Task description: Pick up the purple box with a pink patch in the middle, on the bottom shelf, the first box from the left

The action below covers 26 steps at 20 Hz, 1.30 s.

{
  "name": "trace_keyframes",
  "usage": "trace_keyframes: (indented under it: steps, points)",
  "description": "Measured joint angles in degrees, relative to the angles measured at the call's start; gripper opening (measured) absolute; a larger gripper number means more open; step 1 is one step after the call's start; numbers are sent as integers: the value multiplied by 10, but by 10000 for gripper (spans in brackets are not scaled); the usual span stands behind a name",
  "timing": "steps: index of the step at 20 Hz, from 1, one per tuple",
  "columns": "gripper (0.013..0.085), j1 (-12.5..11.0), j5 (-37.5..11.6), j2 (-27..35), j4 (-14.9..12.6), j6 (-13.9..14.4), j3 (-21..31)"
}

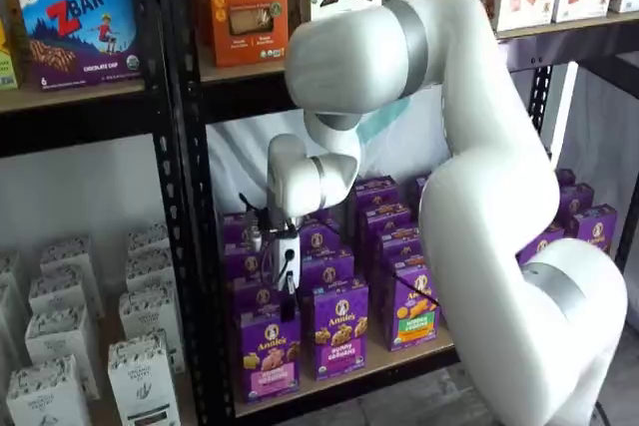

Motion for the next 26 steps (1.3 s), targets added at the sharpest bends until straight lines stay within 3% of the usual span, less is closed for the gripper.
trace_keyframes:
  steps: [8,21,26]
  points:
    - [850,6,-11,46,0,5,-42]
    - [850,7,-6,93,-23,26,-85]
    - [850,6,-4,112,-17,20,-104]
